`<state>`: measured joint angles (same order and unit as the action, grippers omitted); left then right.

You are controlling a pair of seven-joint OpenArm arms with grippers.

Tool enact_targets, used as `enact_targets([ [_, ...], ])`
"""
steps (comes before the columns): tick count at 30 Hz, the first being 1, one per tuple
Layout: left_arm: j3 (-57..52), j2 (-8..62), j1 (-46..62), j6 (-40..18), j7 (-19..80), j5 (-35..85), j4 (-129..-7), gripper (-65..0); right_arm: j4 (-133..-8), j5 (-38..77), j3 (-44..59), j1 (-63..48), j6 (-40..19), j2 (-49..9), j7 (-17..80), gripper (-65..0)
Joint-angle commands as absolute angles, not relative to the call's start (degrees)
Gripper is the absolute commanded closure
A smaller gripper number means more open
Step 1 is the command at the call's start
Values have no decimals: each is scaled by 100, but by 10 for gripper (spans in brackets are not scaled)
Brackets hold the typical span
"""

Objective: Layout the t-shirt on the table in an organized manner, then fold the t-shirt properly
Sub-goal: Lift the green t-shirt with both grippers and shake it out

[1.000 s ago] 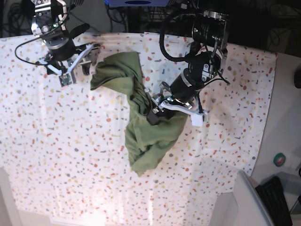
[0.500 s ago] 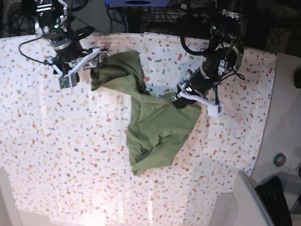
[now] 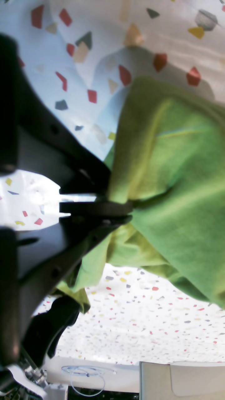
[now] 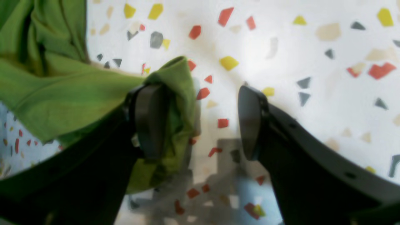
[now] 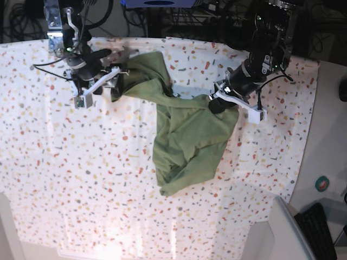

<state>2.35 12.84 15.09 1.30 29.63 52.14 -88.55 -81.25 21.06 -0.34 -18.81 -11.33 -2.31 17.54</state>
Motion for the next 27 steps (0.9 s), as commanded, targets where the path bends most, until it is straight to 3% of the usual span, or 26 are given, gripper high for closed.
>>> enact_targets([
  [1,224,1314,1437,57,3002,5270,-8963,0,-8189,2193,-31,-1877,-1420,-224,1666,-281],
  [4,224,1297,1200,57,3407,5262,-8963,0,-8084,2193,-4,-1798,-1736,-224,1666,-35],
  [5,224,1288,1095,57,3582,5244,-8954,0,-8022,2202,22,-1719,-1754,-242,1666,0],
  [10,233,1288,286,57,4251,5218,-8954,0,-8031,2202,295,-1490,-1745,-444,1745,0],
  [16,295,1253,-1007,57,4602,5218,-8901,0,-8470,2176,1024,-637,-1745,-796,2598,0],
  [27,295,277,-3521,57,4602,5218,-7881,0,-9411,2167,1754,1499,-1763,-2167,3292,0],
])
